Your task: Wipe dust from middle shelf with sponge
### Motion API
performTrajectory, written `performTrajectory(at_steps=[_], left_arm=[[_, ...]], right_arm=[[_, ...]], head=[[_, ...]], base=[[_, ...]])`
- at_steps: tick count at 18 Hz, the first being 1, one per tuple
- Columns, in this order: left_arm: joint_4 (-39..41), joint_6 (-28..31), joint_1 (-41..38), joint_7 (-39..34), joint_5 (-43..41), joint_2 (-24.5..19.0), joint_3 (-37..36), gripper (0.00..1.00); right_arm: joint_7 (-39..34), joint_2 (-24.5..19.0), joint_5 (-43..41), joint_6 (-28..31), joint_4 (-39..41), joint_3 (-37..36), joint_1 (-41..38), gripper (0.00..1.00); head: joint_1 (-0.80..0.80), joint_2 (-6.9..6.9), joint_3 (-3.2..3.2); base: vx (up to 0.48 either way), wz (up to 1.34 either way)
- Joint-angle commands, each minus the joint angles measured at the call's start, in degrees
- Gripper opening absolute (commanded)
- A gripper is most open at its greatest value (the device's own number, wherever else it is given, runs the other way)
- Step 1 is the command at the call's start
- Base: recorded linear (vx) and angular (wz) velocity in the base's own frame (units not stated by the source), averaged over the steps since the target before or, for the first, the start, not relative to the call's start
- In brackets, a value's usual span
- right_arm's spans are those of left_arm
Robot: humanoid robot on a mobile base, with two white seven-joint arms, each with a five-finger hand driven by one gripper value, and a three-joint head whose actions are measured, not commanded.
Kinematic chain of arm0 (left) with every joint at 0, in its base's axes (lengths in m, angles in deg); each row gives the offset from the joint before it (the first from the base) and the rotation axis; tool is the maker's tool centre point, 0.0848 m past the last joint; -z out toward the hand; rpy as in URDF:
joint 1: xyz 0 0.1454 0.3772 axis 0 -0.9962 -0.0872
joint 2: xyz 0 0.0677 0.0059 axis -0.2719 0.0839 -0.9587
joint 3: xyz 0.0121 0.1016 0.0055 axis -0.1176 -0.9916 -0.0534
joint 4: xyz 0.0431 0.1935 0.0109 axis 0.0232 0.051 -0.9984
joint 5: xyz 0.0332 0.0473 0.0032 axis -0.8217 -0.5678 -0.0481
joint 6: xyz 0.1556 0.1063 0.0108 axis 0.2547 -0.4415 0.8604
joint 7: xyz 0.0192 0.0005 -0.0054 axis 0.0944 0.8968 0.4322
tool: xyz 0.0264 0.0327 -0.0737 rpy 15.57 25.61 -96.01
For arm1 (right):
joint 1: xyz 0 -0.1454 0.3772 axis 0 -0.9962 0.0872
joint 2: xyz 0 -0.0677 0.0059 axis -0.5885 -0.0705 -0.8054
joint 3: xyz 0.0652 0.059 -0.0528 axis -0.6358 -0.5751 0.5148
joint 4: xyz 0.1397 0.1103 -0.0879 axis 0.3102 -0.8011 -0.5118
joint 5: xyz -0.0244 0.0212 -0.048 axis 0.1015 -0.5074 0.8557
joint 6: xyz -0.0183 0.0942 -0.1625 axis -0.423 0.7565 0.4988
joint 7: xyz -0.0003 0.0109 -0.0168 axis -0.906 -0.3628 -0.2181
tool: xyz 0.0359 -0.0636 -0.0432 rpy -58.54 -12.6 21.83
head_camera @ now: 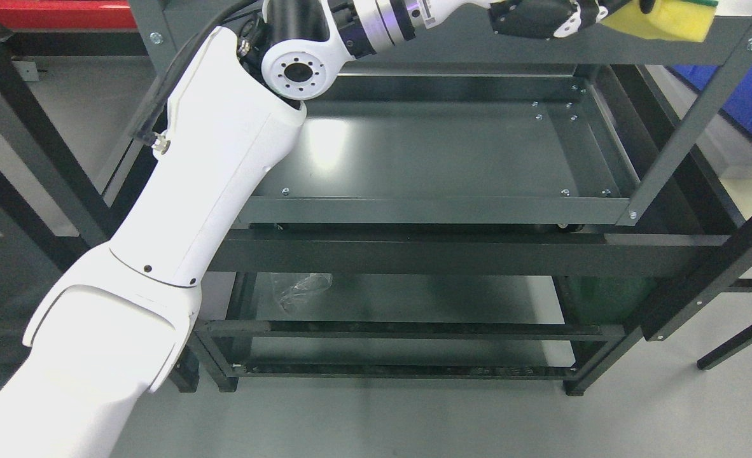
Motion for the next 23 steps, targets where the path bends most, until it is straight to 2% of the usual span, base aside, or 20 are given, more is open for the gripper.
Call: performTrajectory(at_steps=[1,7,12,13,16,19,20,23], left_arm=[[-9.9,0.4,0.9,-0.3,2.9,-0.9,-10.8,0.02],[-8.5,-0.1,0.9,0.8,3.0,-0.9,-10.3,0.02],[0.3,-0.3,-1.5,10.4,3.0,-0.9,-2.5,0.02],[3.1,-0.3,-2.2,11.4,3.0,-3.5,-0.7,0.02],[10.7,-1.6,-5.5,12.0,3.8,-14.8,4.1,0.02],[17.5,-2.7,-11.3,13.7,9.9,-26.6,8.4,0.02],[18.8,-3.1,-13.0,13.7,12.2,-31.2,9.9,0.02],[18.5,-4.5,-16.3,13.8,16.5,-40.4,17.0,0.02]], right_arm=[[0.0,1.0,0.0,0.0,1.0,0.0,0.0,1.0],[0.0,1.0,0.0,0.0,1.0,0.0,0.0,1.0],[0.0,1.0,0.0,0.0,1.0,0.0,0.0,1.0],[0.0,1.0,0.0,0.0,1.0,0.0,0.0,1.0],[0.0,1.0,0.0,0.0,1.0,0.0,0.0,1.0],[0.0,1.0,0.0,0.0,1.0,0.0,0.0,1.0],[0.0,1.0,0.0,0.0,1.0,0.0,0.0,1.0],[0.0,1.0,0.0,0.0,1.0,0.0,0.0,1.0]], head=[[0.0,0.0,0.0],[0.0,-0.01,0.0],[0.0,-0.01,0.0],[0.0,-0.01,0.0],[0.0,-0.01,0.0],[0.0,-0.01,0.0],[0.0,-0.01,0.0],[0.0,-0.01,0.0]], base=[[0.091,-0.22],[0.047,0.04],[0.016,0.0],[0.004,-0.05],[0.0,0.0],[0.0,0.0],[0.0,0.0],[0.0,0.0]])
